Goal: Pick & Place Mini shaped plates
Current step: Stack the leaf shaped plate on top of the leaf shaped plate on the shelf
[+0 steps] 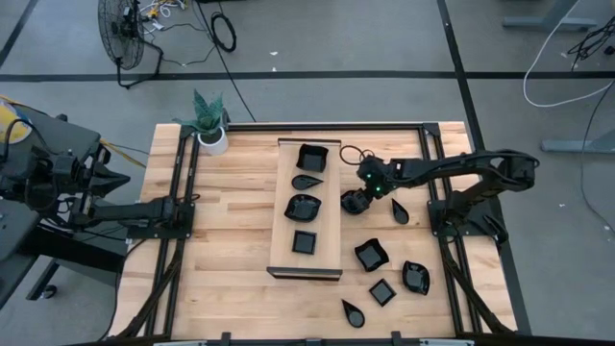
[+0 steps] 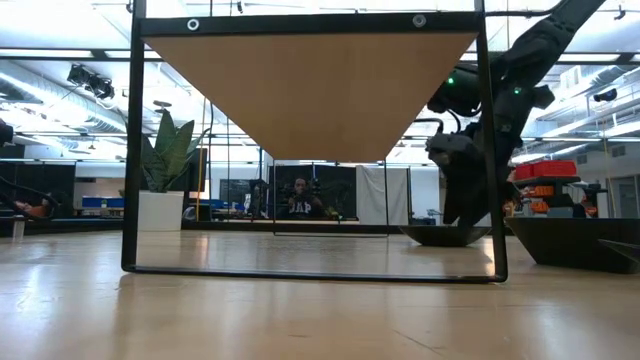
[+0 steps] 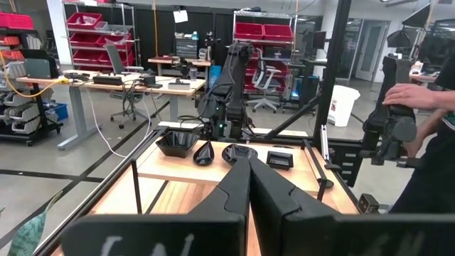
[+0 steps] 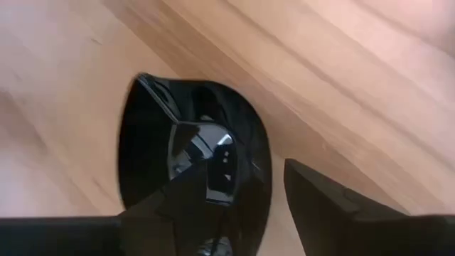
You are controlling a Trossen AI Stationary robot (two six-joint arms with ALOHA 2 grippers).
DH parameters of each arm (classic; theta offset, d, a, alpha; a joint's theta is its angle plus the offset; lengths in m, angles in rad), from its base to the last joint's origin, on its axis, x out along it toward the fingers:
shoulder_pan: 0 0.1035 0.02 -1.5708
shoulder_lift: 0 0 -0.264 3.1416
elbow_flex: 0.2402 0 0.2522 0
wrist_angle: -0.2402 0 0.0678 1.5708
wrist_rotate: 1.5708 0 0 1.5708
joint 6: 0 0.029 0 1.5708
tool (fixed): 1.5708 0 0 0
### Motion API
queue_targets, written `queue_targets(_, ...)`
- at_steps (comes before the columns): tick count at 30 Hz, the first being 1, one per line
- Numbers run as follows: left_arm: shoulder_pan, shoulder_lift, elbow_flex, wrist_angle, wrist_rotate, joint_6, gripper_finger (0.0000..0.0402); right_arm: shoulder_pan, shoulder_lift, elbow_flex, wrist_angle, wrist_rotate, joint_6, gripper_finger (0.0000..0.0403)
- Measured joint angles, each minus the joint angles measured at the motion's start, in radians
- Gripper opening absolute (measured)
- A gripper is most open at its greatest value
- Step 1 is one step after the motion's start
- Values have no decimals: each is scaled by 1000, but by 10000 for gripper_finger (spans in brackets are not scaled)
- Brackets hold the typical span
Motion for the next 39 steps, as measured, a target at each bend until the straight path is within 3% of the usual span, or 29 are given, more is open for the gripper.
queue_targets(10, 0, 0, 0, 0, 0, 0, 14, 0, 54, 0, -2, 0, 0, 173)
queue_targets(25, 0, 0, 0, 0, 0, 0, 14, 0, 55, 0, -4, -11, 30, 65)
queue_targets(39, 0, 0, 0, 0, 0, 1, 14, 0, 55, 1, -3, -18, 52, 12)
